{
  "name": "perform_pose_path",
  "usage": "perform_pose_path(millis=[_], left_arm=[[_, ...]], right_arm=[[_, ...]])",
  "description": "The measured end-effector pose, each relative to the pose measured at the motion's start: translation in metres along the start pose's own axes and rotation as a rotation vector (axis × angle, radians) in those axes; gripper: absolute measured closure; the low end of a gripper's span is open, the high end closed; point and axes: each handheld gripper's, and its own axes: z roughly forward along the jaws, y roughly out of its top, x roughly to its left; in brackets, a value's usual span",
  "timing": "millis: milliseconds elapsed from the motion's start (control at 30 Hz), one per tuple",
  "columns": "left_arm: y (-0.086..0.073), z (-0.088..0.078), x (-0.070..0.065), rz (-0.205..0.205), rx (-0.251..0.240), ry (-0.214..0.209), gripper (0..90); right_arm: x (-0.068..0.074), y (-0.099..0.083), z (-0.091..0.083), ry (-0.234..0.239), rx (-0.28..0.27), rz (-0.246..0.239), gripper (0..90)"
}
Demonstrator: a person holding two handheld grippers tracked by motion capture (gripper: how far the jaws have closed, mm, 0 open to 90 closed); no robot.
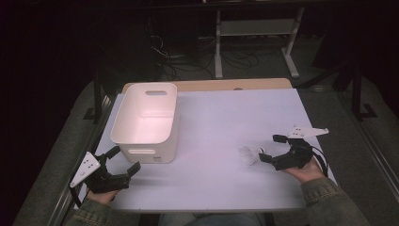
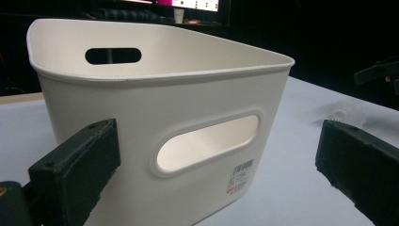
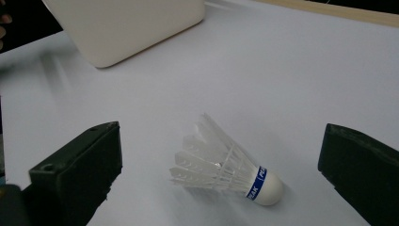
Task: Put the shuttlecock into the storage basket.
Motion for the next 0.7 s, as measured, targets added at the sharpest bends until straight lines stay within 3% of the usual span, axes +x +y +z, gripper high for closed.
perform_pose_path(millis=[300,700], left_arm=[[-0.0001,-0.0001,0.0001,-0.001,0.0,0.0,0.0],[-0.0002,-0.0003,0.0,-0.003,-0.002,-0.002,0.0]], right_arm=[[-0.0006,-0.0004,0.0044,0.037,0.036,0.002,0.0],[-0.0005,-0.0006,0.0091,0.102,0.113,0.003,14.3]])
